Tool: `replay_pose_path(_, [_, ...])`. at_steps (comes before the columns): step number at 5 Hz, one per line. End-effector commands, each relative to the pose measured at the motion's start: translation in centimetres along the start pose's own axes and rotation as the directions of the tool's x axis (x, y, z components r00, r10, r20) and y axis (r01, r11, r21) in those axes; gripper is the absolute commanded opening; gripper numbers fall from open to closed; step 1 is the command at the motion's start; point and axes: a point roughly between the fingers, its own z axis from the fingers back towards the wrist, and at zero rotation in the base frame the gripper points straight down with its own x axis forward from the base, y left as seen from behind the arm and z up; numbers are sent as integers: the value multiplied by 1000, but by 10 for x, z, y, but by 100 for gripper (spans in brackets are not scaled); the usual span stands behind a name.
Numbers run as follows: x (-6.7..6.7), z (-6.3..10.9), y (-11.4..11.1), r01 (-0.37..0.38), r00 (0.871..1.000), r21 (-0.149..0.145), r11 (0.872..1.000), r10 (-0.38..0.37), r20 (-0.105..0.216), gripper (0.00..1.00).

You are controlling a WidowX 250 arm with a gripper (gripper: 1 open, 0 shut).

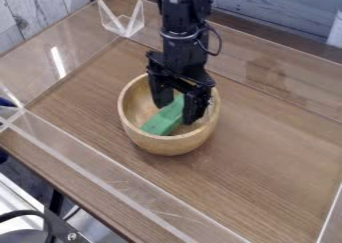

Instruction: Remove the green block from inside the brown bowl and put it on the table

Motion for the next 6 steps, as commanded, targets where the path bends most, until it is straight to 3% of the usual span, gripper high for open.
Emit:
replay_pose_path(1, [4,16,4,-4,998,13,1000,3,63,100])
replay_pose_path(5, [4,16,4,11,997,2,1000,-11,71,100])
replay_pose_path(6, [5,9,7,10,998,3,1000,-10,58,100])
